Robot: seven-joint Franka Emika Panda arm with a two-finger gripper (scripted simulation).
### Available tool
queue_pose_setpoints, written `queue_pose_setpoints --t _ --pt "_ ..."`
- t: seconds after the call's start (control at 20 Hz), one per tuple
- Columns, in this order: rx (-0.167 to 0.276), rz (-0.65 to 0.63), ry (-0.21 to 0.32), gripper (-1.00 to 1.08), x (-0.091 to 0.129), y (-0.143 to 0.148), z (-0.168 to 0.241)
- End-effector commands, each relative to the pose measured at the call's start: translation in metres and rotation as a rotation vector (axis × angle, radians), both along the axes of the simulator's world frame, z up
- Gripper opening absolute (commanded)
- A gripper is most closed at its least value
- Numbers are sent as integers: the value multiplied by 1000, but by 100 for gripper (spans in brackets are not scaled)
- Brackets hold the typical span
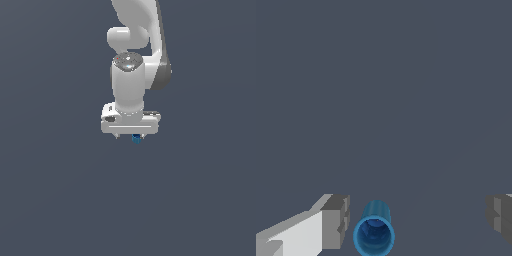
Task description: Pick up the object and move it to a goal position.
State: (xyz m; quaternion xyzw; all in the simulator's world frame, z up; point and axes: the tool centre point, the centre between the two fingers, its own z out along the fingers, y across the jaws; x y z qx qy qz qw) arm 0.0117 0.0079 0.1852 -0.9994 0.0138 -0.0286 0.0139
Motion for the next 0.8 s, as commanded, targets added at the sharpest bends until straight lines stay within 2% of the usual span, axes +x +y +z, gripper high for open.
queue_pose_setpoints --t 0.0,0.15,0.45,0.75 --pt "0 0 0 100 0 0 0" --pt "-4 -11 4 100 -1 -7 -2" --pt "-19 -73 18 100 -6 -41 -8" --pt "-19 -57 19 100 -7 -37 -10"
